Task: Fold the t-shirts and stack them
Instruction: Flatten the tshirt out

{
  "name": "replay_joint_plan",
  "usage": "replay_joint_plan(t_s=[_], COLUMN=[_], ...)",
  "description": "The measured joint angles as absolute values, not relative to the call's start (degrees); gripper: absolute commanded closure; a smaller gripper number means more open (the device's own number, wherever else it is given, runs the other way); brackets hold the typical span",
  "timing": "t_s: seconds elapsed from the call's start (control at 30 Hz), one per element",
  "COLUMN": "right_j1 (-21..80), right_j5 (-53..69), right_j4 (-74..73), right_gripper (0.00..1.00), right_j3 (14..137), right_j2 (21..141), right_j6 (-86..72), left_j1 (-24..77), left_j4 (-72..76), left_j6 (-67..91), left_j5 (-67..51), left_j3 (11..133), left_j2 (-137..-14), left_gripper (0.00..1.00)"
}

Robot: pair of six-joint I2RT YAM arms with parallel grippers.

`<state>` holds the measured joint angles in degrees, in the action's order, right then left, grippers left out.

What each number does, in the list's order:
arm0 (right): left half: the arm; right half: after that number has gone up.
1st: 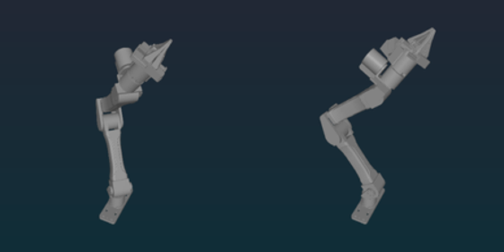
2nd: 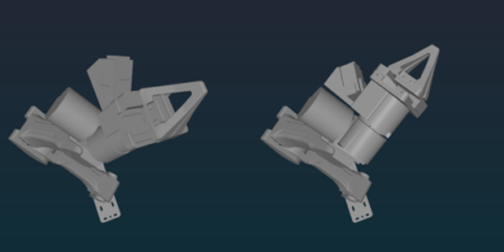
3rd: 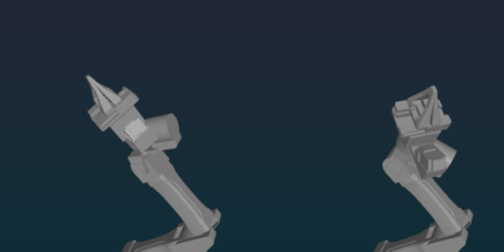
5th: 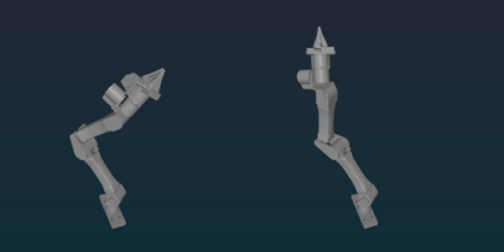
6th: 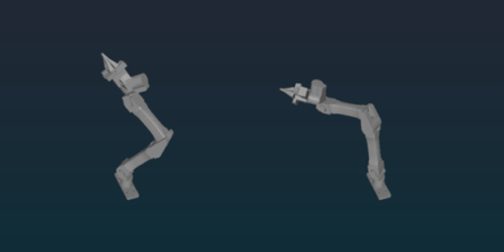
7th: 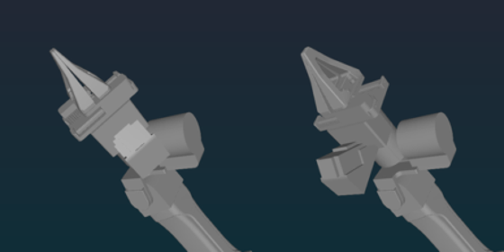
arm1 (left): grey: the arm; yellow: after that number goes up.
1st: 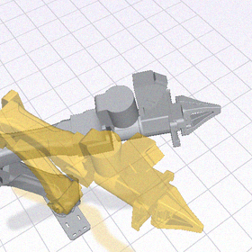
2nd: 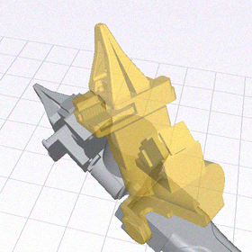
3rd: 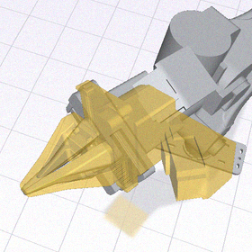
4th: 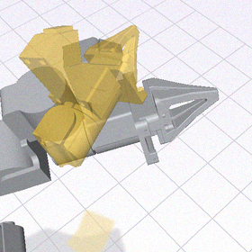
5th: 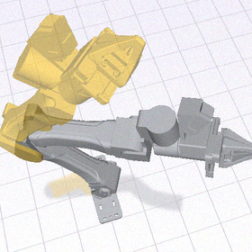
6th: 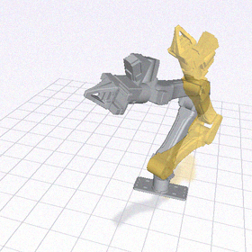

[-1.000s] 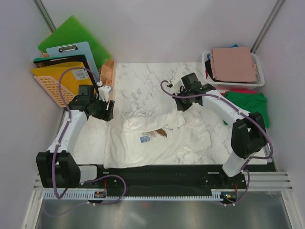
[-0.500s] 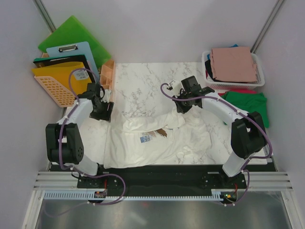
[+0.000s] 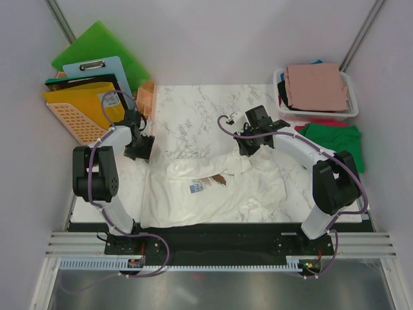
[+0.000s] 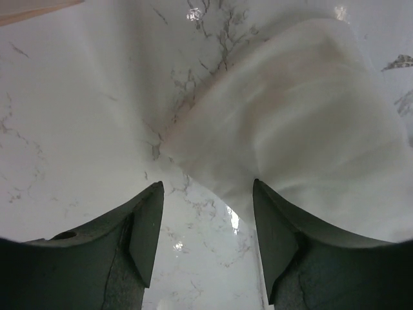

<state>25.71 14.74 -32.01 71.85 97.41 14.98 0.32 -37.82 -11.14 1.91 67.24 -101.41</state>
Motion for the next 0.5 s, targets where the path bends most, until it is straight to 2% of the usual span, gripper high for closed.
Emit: replay_joint_plan(t_s=[0.17,0.3,0.37,0.5], right_j1=[25.7,25.7,25.7,25.7], right_j5=[14.7,14.7,14.8,15.0], right_j4=[-31.8,-31.8,-31.7,-31.7], right_gripper=[1.00,1.00,1.00,1.00], right_j3=[71.5,71.5,71.4,71.3], right_j2=[97.4,97.4,97.4,97.4], right_j6=[15.0,15.0,15.0,15.0], left_j1=[0.3,0.3,0.4,0.4], left_j4=[-36.9,-36.7,-36.6,-35.9], left_j6=[-11.1,-10.9,-10.9,-10.9], left_j5=[2.0,1.3,1.1,2.5], left_j3=[69.1,71.0,71.8,72.2], left_j2=[-105.8,-107.5,-108.2,-108.5], left_gripper=[0.40,0.61,0.59,0.46])
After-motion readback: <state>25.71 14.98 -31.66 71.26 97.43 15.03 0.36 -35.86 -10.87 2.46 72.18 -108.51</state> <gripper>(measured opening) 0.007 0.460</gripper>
